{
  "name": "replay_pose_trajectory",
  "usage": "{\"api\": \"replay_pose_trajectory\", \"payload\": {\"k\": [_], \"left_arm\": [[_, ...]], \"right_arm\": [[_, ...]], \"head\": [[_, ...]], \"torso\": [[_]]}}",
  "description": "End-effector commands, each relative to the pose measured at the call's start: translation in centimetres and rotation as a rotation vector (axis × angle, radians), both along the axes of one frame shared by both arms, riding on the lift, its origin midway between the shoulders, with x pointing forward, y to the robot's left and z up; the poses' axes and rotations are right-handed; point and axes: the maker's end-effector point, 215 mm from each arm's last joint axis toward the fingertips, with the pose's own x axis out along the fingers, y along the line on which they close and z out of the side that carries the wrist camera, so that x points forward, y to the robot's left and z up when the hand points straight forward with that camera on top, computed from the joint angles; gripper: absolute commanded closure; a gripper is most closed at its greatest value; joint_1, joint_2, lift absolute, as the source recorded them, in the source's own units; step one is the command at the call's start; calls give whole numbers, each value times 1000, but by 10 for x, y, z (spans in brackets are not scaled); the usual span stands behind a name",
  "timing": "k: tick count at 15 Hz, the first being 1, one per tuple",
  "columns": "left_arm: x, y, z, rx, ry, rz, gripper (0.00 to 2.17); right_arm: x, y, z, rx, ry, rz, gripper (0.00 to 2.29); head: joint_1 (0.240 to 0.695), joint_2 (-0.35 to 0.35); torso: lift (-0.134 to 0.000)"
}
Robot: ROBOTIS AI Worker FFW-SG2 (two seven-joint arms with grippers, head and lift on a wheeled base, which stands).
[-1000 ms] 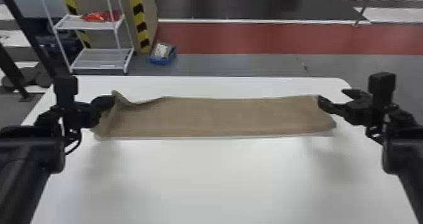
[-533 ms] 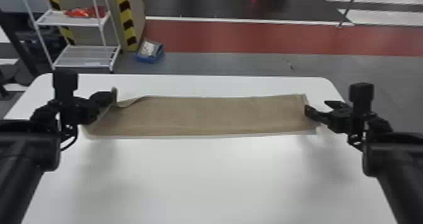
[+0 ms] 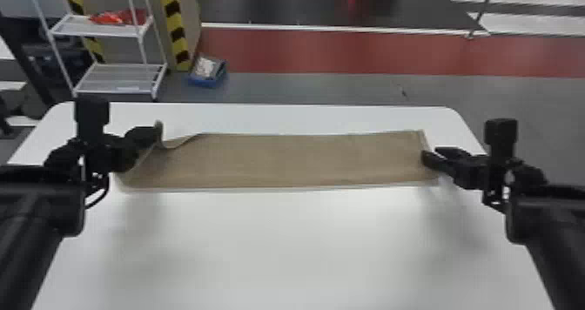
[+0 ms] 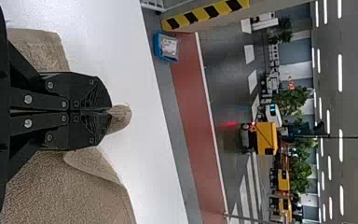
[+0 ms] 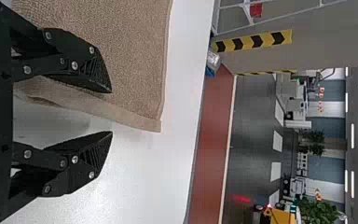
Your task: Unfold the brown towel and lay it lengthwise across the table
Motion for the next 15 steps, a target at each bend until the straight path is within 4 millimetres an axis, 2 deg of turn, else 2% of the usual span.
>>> {"api": "replay_pose_trajectory", "payload": {"k": [1,4,7,8,9,11,15], "left_arm": [[-1,0,-2,-4,4,2,1541],[-3,1,-3,-11,14,3,1541],[-5,3,1,-12,17,9,1602],[-10,4,-7,-16,37,14,1602],[-13,6,0,-16,40,21,1602],[-26,19,0,-29,61,56,1602],[-40,45,20,-47,65,118,1602]], "right_arm": [[-3,0,-3,8,14,1,907],[-4,2,-4,25,39,10,1204],[-4,5,0,40,31,14,1291],[-4,4,2,38,26,13,1291],[-7,3,2,34,26,11,1291],[-10,4,11,20,10,15,1291],[-23,-14,20,19,-4,-26,1291]], "head": [[695,-61],[695,-58],[695,-58],[695,-57],[695,-56],[695,-54],[695,-43]], "torso": [[-121],[-121],[-121],[-121],[-121],[-121],[-121]]}}
